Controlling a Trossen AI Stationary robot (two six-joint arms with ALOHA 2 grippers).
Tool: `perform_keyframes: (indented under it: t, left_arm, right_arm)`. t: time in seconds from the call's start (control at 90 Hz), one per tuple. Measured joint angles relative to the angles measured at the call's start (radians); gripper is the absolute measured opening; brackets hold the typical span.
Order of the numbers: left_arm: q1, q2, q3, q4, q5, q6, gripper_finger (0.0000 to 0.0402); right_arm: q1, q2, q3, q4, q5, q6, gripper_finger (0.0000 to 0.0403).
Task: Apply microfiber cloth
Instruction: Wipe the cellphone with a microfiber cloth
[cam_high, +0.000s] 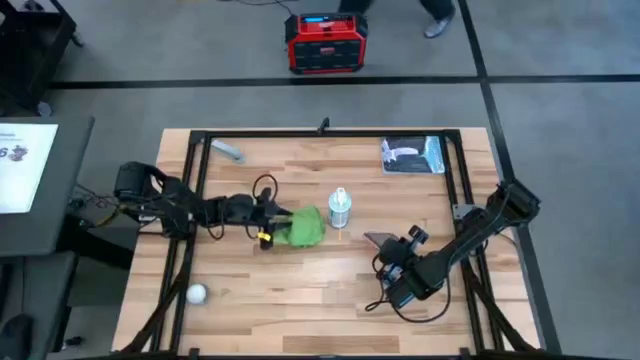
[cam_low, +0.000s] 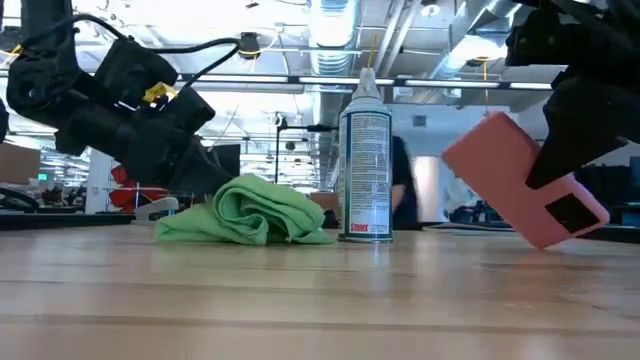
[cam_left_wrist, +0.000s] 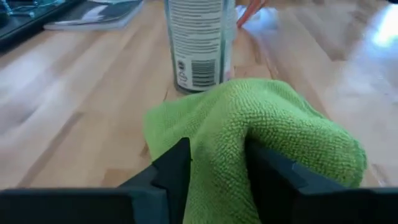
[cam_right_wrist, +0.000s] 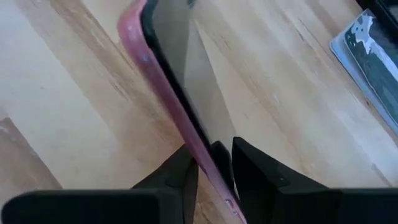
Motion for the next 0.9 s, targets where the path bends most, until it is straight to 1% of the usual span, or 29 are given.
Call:
perform_keyframes:
  t: [0.067, 0.256, 0.411, 0.511, 0.633, 0.7, 0.778, 0.9]
  left_arm:
    - [0.004, 0.000, 0.000, -0.004, 0.000, -0.015, 0.0128]
    - [0.004, -0.019, 0.000, -0.005, 0.000, -0.030, 0.0128]
    - [0.004, -0.081, 0.000, -0.004, 0.000, -0.025, 0.0128]
    - [0.004, -0.133, 0.000, -0.008, 0.000, -0.024, 0.0128]
    - [0.004, -0.201, 0.000, -0.041, 0.000, -0.024, 0.0128]
    - [0.004, -0.232, 0.000, -0.070, 0.000, -0.024, 0.0128]
    - [0.003, -0.272, 0.000, -0.111, 0.000, -0.024, 0.0128]
    - [0.003, -0.317, 0.000, -0.182, 0.000, -0.025, 0.0128]
  right_arm:
    - [0.000, 0.000, 0.000, 0.007, -0.007, -0.001, 0.0082]
    - [0.019, 0.000, 0.000, 0.051, -0.076, -0.005, 0.0082]
    - [0.039, -0.006, 0.000, 0.084, -0.072, -0.005, 0.0082]
    - [0.029, -0.013, 0.000, 0.106, -0.033, -0.010, 0.0082]
    - [-0.016, -0.017, 0.000, 0.175, -0.021, -0.101, 0.0082]
    - [-0.053, -0.017, 0.000, 0.208, -0.059, -0.169, 0.0082]
    - [-0.087, -0.017, 0.000, 0.207, -0.092, -0.214, 0.0082]
    - [-0.099, -0.034, 0.000, 0.208, -0.074, -0.262, 0.0082]
